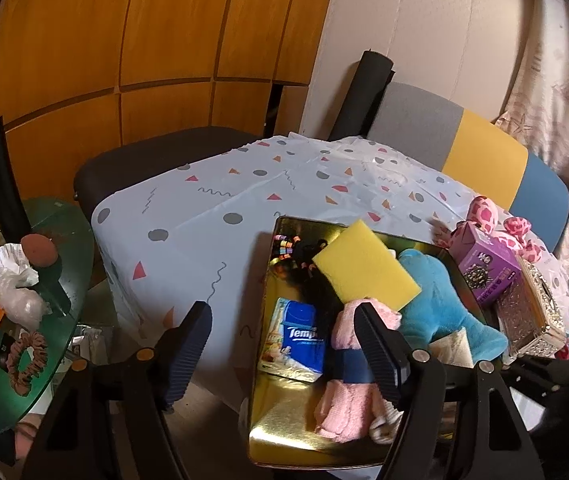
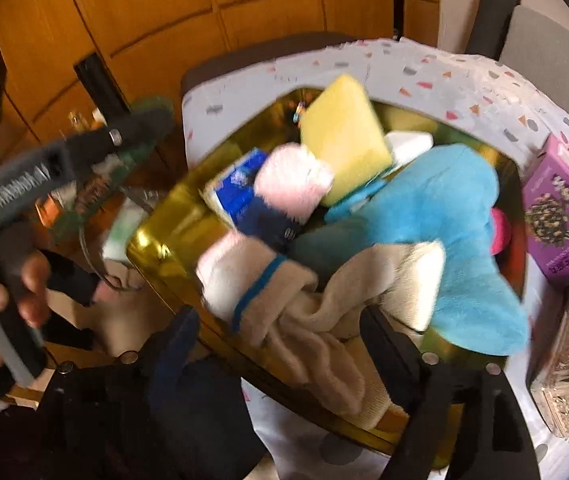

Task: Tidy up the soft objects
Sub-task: 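Lower the white knit sock toy into the gold tray and open the right gripper, then move both grippers back to the red sock and blue elephant on the table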

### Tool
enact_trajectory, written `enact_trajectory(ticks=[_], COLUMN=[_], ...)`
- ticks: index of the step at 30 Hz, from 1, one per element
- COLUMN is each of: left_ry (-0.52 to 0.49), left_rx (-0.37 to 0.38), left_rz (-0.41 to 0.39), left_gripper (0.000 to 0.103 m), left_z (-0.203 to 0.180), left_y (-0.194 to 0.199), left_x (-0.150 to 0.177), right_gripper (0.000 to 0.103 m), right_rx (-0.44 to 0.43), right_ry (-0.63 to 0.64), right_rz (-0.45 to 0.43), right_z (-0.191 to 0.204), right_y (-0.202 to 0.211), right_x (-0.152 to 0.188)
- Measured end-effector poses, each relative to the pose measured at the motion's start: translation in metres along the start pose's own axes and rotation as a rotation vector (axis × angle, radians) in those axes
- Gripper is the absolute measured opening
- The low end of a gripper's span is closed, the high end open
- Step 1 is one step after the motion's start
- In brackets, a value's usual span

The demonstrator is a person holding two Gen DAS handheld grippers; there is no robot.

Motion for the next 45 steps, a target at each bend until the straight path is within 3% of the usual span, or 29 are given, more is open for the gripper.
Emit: enact_trajectory(ticks=[3, 9, 24, 45], left_ry=[-0.014, -0.075, -0.308, -0.625], left_rx=[0.011, 0.043, 0.237, 0.475], left_rz=[-0.009, -0.021, -0.006, 0.044], left_gripper=[0.074, 0.075, 0.076, 0.076], left_z=[-0.006, -0.028, -0.134, -0.279], left_y=[0.003, 0.012, 0.035, 0.054], left_x=[-0.002, -0.003, 0.017, 0.060], right_gripper=[0.084, 0.084, 0.084, 0.084], right_rx=[-0.020, 0.023, 0.229, 0.656], right_ry=[-0.052, -0.143, -0.368, -0.900], right_rz=[-0.054, -0.129, -0.203, -0.318], right_z=[-0.010, -0.038, -0.122, -0.293], right_y=[0.020, 0.059, 0.124, 0.254], right_x=[0.000, 0.019, 0.103, 0.249])
Point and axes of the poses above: each gripper's, at about its wrist camera, not at the fingertips, and y roughly against the way its jaws point, z to its left, x to its underside, the point moved 3 cm from there along -y, roughly the way its jaws point, and after that the axes turned 1 degree about -y, right-handed, at the moved point
